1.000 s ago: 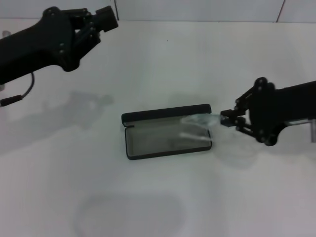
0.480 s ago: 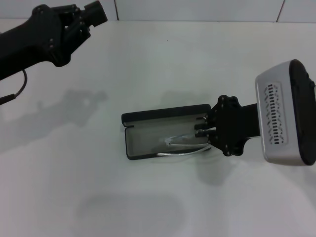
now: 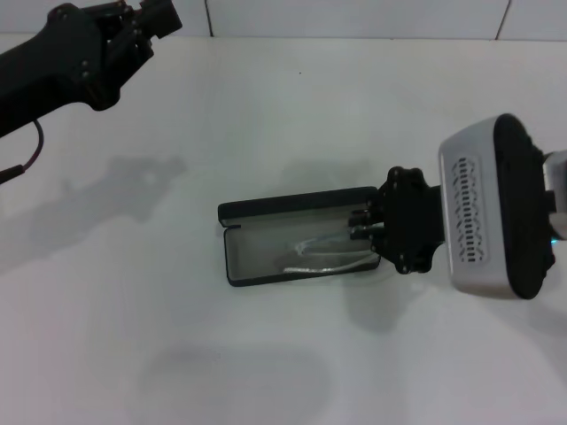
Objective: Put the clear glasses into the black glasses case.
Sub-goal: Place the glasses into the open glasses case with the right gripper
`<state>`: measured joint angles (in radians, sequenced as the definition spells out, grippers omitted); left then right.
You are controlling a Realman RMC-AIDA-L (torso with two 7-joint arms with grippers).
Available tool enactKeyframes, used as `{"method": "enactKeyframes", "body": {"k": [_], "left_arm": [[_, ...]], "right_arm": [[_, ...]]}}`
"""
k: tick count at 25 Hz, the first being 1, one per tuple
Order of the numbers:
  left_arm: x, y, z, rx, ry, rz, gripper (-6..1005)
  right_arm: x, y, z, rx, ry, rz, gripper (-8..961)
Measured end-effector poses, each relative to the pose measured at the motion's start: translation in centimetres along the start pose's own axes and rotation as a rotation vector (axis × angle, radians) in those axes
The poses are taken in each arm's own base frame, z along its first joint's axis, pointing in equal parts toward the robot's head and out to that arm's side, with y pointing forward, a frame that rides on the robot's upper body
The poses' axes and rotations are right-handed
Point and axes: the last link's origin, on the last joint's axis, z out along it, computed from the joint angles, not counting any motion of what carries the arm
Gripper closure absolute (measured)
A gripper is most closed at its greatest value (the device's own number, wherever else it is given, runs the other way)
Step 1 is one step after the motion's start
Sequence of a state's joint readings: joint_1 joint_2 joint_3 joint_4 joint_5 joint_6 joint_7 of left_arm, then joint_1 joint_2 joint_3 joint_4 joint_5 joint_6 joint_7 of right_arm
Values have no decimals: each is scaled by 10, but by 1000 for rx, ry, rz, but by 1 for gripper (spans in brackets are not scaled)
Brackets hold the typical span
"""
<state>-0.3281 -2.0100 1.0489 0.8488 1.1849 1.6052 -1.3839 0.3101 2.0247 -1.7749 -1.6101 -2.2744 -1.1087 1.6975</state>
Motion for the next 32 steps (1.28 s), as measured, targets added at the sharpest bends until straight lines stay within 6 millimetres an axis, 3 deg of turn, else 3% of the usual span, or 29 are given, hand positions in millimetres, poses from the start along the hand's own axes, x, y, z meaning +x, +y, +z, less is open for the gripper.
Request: {"method": "enactKeyframes", "body": {"k": [18, 32], "left_arm": [[1, -6, -1, 38, 38, -27, 952], [2, -8, -4, 59, 51, -34, 951]], "right_arm": [[-17, 2, 23, 35, -26, -58, 894], [-13, 2, 32, 44, 12, -55, 893]]}}
